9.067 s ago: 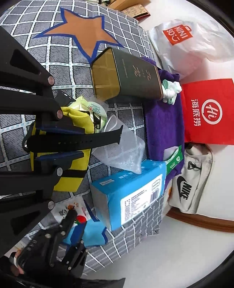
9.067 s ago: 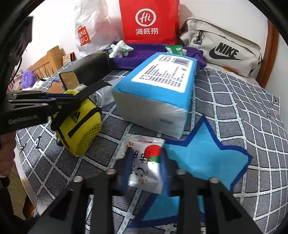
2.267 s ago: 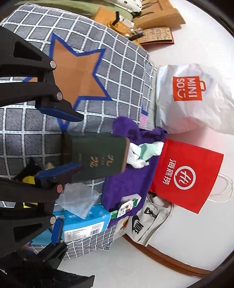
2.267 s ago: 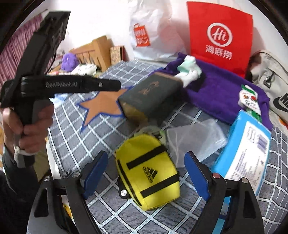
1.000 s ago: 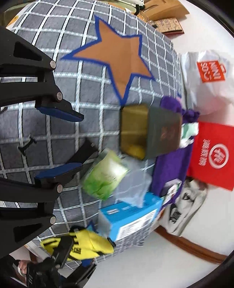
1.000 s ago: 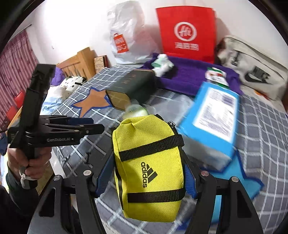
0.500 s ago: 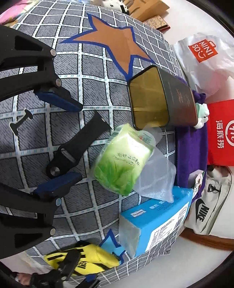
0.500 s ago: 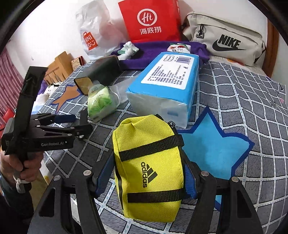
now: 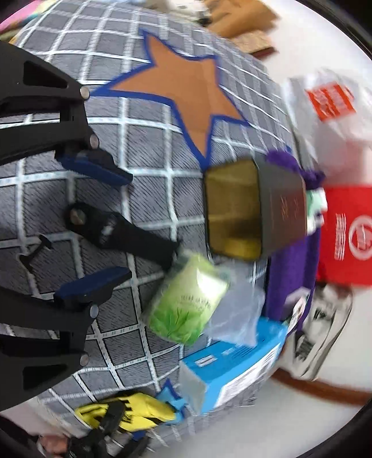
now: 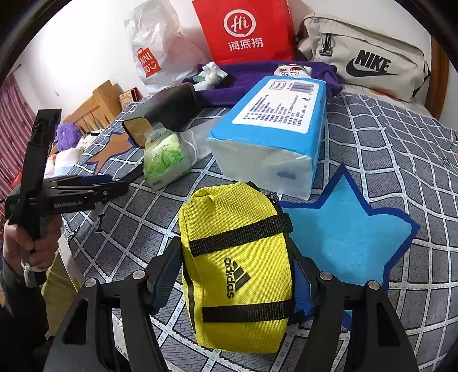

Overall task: Organize soft objects
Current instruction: 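Grasp the yellow adidas pouch with the right tool, then grasp the black strap with the left tool while the right tool lifts the yellow pouch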

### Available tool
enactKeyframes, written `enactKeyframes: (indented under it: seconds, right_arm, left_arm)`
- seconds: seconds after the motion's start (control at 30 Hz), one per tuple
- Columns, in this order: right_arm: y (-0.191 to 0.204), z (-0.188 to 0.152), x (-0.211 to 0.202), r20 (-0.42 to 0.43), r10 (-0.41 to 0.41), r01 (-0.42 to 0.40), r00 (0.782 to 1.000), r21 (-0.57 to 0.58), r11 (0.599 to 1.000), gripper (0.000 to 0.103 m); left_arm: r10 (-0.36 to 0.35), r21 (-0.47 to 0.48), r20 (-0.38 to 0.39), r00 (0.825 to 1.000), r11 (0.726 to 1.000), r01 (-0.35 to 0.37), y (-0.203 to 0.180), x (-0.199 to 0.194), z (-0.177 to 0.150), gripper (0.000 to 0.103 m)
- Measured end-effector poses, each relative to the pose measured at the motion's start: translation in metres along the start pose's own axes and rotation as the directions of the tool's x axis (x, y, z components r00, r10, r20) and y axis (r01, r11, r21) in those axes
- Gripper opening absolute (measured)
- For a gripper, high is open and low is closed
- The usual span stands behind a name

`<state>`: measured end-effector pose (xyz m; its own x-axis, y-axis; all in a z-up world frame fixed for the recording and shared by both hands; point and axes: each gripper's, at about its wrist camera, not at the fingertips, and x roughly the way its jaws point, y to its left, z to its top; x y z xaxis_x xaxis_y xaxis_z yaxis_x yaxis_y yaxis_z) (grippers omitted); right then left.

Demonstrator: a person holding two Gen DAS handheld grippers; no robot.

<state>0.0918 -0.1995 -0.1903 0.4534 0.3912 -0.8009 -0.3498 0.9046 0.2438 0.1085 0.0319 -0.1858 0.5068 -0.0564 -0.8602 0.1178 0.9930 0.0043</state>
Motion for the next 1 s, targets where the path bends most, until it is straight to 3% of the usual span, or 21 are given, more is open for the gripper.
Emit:
enactKeyframes:
  seconds: [0.07, 0.17, 0.3, 0.47, 0.6, 0.63, 0.67, 0.7, 1.0]
  right_arm:
    - [-0.001, 0.0, 0.0, 0.002, 0.0, 0.0, 1.0, 0.002, 1.0, 0.068]
    - [-0.002, 0.0, 0.001, -0.003, -0.003, 0.003, 1.0, 0.006, 1.0, 0.068]
    - [-0.001, 0.0, 0.003, -0.005, -0.005, 0.005, 1.0, 0.001, 1.0, 0.068]
    - [0.001, 0.001, 0.005, -0.01, -0.007, 0.007, 1.0, -0.008, 1.0, 0.068]
    - [0.002, 0.003, 0.007, -0.013, -0.01, 0.01, 1.0, -0.009, 1.0, 0.068]
    - [0.002, 0.003, 0.007, -0.013, -0.012, 0.012, 1.0, -0.011, 1.0, 0.068]
    - [0.002, 0.003, 0.007, -0.014, -0.014, 0.014, 1.0, -0.013, 1.0, 0.068]
    - [0.002, 0.003, 0.007, -0.014, -0.015, 0.015, 1.0, -0.015, 1.0, 0.068]
    - [0.002, 0.004, 0.007, -0.016, -0.009, 0.009, 1.0, -0.012, 1.0, 0.068]
  left_arm:
    - [-0.003, 0.049, 0.012, 1.0, 0.999, 0.002, -0.007, 0.0, 0.001, 0.026]
    - [0.002, 0.094, 0.023, 1.0, 0.996, -0.004, -0.012, -0.004, -0.002, 0.025]
    - [-0.017, 0.085, 0.017, 1.0, 0.996, 0.015, -0.011, -0.002, 0.003, 0.027]
    - [-0.033, 0.096, 0.015, 0.999, 0.995, 0.032, -0.015, 0.008, 0.012, 0.042]
    - [-0.038, 0.111, 0.016, 0.999, 0.993, 0.036, -0.017, 0.01, 0.015, 0.042]
    - [-0.035, 0.121, 0.014, 0.999, 0.992, 0.033, -0.018, 0.009, 0.015, 0.038]
    - [-0.027, 0.136, 0.016, 1.0, 0.99, 0.024, -0.019, 0.008, 0.013, 0.023]
    - [-0.037, 0.148, 0.011, 0.999, 0.988, 0.035, -0.021, 0.006, 0.012, 0.02]
    - [-0.068, 0.123, 0.01, 0.998, 0.99, 0.067, -0.023, 0.007, 0.011, 0.022]
